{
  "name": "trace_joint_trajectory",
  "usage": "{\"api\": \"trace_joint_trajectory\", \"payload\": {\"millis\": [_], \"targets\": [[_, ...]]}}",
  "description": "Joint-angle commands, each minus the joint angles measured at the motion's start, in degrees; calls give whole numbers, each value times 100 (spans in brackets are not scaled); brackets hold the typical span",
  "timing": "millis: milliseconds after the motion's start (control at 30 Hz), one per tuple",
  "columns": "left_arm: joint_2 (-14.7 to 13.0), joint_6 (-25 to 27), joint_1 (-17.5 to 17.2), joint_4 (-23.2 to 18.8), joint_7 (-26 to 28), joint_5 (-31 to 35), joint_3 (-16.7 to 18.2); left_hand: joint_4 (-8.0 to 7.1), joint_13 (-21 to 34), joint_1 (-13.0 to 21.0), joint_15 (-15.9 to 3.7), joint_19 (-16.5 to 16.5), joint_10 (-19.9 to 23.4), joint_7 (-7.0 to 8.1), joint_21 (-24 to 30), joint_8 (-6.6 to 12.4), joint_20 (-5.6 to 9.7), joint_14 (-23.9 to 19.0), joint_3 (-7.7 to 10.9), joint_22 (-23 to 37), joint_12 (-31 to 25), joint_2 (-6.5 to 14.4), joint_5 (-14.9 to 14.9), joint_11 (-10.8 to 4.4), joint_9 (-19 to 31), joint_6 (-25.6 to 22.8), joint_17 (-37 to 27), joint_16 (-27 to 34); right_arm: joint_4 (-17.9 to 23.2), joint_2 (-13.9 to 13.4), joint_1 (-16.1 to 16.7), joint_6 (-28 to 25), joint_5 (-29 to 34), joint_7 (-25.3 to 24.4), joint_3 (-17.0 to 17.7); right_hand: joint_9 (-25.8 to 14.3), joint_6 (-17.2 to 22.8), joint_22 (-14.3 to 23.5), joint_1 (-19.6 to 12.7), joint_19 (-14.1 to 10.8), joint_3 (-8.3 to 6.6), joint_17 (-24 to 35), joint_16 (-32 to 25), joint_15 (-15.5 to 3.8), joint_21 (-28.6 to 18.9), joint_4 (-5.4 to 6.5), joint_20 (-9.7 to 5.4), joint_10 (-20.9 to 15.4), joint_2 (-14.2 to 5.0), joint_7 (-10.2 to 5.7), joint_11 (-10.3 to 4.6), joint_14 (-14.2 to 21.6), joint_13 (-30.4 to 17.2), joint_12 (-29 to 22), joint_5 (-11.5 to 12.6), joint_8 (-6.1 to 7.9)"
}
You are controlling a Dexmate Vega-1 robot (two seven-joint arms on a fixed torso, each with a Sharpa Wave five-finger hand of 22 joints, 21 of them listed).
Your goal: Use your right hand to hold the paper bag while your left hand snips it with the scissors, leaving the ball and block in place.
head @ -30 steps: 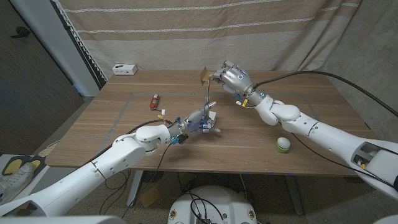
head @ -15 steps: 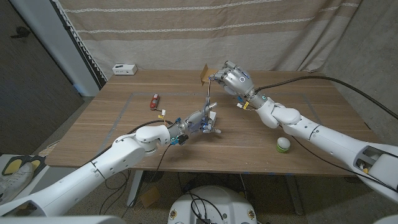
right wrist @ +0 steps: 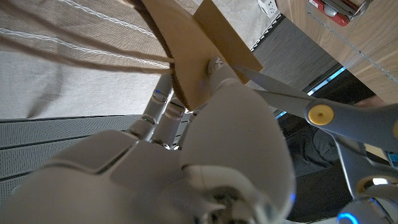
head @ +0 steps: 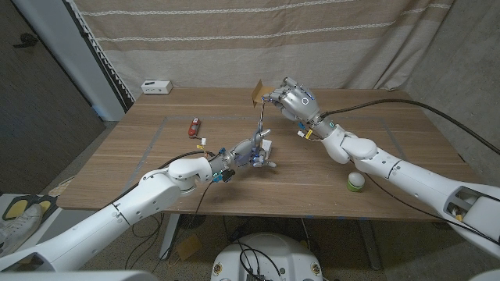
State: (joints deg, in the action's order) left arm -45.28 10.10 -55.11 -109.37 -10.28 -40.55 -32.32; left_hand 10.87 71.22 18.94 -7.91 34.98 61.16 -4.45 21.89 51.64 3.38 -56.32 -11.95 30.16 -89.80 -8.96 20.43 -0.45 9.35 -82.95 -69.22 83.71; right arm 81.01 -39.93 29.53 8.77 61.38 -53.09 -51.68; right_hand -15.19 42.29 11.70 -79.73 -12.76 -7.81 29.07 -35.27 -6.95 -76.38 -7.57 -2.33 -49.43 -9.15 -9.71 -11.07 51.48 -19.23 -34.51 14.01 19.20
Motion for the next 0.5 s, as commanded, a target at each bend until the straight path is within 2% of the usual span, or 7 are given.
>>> {"api": "trace_joint_trajectory", "payload": {"millis": [33, 67, 100, 167, 300, 400, 500], "targets": [[-3, -49, 0, 70, -57, -11, 21, -805, 10, -37, -380, -41, 1127, -195, 25, 12, 220, -19, -795, 27, -90, -11, 33, -1070, 17, 123, -18, 25, 3, 60, 87, -98, -188, 55, 87, -143, -440, -23, -77, 79, 29, 91, 41, -692, -144, 23, -847, -25, 8, 10, -10, 106, -1, 20, 53, -102], [-7, -55, -3, 77, -79, -22, 22, -805, 10, -38, -380, -43, 1129, -194, 26, 12, 227, -29, -794, 29, -91, -9, 34, -1072, 17, 123, -27, 36, -8, 73, 90, -103, -196, 57, 85, -156, -594, -30, -76, 93, 36, 112, 53, -692, -177, 25, -843, -32, 14, -16, -14, 115, 1, 21, 58, -162], [-11, -58, -8, 81, -88, -27, 23, -806, 10, -39, -380, -40, 1126, -194, 28, 13, 223, -31, -794, 31, -90, -9, 35, -1072, 17, 123, -29, 40, -14, 78, 86, -102, -189, 63, 77, -146, -1039, -49, -71, 129, 50, 145, 101, -692, -256, 33, -836, -42, 17, -61, -11, 133, 6, 20, 75, -370], [-18, -67, -11, 92, -107, -28, 23, -806, 10, -39, -380, -42, 1126, -194, 28, 14, 226, -29, -794, 33, -90, -8, 35, -1072, 17, 123, -27, 40, -10, 91, 86, -111, -186, 93, 64, -120, -1381, -68, -63, 167, 66, 184, 155, -692, -334, 41, -827, -41, 24, -119, -13, 150, 11, 12, 95, -555], [-5, -93, -6, 132, -144, -45, 27, -807, 10, -41, -380, -44, 1139, -193, 30, 16, 227, -27, -794, 38, -94, -9, 34, -1067, 17, 123, -26, 44, -10, 112, 79, -123, -155, 117, 33, -94, -1574, -77, -66, 192, 71, 213, 185, -692, -375, 40, -823, -39, 27, -144, -20, 164, 13, 10, 108, -657], [9, -126, 24, 179, -195, -27, 14, -808, 10, -42, -380, -47, 1139, -193, 31, 17, 231, -26, -794, 42, -93, -8, 35, -1074, 17, 123, -26, 48, -7, 123, 89, -164, -139, 129, 23, 4, -2018, -97, -58, 247, 86, 231, 295, -694, -462, 49, -804, -72, 31, -190, -30, 184, 20, -8, 141, -842], [26, -142, 45, 213, -225, -28, 11, -809, 10, -43, -380, -44, 1136, -193, 34, 18, 231, -25, -794, 45, -92, -8, 35, -1074, 17, 123, -25, 50, -15, 130, 93, -180, -133, 95, 18, 92, -2409, -109, -55, 279, 103, 237, 374, -694, -516, 47, -792, -118, 48, -139, -44, 230, 31, -26, 172, -909]]}}
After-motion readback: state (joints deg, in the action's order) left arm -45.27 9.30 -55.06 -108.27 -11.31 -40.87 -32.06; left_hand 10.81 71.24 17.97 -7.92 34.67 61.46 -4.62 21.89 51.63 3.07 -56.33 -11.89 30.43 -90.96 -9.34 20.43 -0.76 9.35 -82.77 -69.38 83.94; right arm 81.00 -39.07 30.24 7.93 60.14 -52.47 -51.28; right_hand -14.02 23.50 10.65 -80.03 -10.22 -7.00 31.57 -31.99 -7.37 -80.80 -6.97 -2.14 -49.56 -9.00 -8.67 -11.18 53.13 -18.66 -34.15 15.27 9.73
